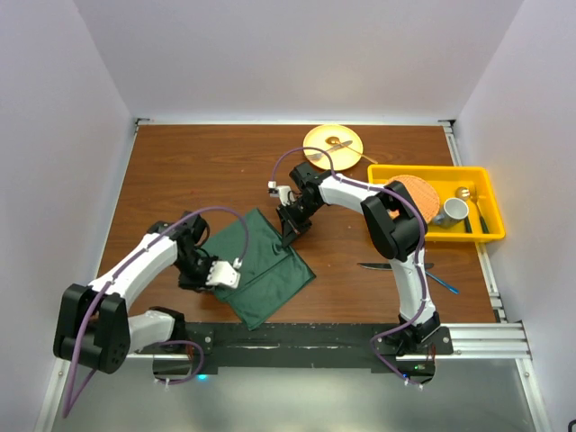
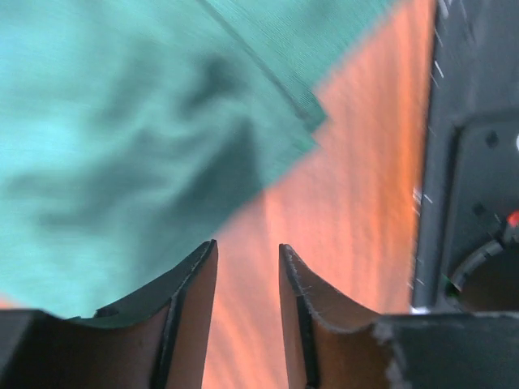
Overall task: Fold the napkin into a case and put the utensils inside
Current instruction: Smooth out the square-folded napkin at the center of the board.
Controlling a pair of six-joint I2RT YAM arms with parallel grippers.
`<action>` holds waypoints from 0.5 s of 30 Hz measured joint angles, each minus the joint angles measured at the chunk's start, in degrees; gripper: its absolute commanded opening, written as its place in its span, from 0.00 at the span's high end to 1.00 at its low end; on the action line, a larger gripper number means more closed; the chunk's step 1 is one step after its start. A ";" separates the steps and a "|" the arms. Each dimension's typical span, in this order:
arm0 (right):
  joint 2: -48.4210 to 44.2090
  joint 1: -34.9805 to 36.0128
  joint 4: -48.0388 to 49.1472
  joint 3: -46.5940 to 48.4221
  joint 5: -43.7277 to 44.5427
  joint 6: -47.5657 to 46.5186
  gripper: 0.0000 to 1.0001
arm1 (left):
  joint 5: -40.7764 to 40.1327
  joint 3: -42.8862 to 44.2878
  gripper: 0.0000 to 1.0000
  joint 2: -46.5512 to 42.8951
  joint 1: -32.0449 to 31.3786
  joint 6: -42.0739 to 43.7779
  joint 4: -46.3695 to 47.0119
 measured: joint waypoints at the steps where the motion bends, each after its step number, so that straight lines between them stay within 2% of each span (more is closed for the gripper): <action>1: -0.02 0.00 -0.02 0.00 -0.02 -0.02 0.91 | -1.62 -1.53 0.62 -0.13 -0.04 0.90 -0.26; 5: -0.15 0.00 -0.15 0.00 -0.24 -0.33 0.90 | -5.77 -3.65 0.57 -2.71 0.42 2.45 -1.90; 6: -0.28 0.00 -0.26 0.00 -0.28 -0.46 0.89 | -5.68 -3.10 0.52 -3.28 0.96 2.32 -2.03; 8: -0.66 0.00 -0.85 0.00 -0.13 -0.98 0.88 | -4.39 0.59 0.50 -2.82 2.97 0.85 -3.61; 12: -1.92 -0.04 -2.51 0.00 0.22 -1.99 0.87 | 2.71 13.09 0.49 2.45 5.55 -9.94 -0.33; 15: -4.17 -0.15 -3.89 -0.02 0.33 -2.45 0.86 | 6.43 15.85 0.53 3.63 4.37 -20.94 7.52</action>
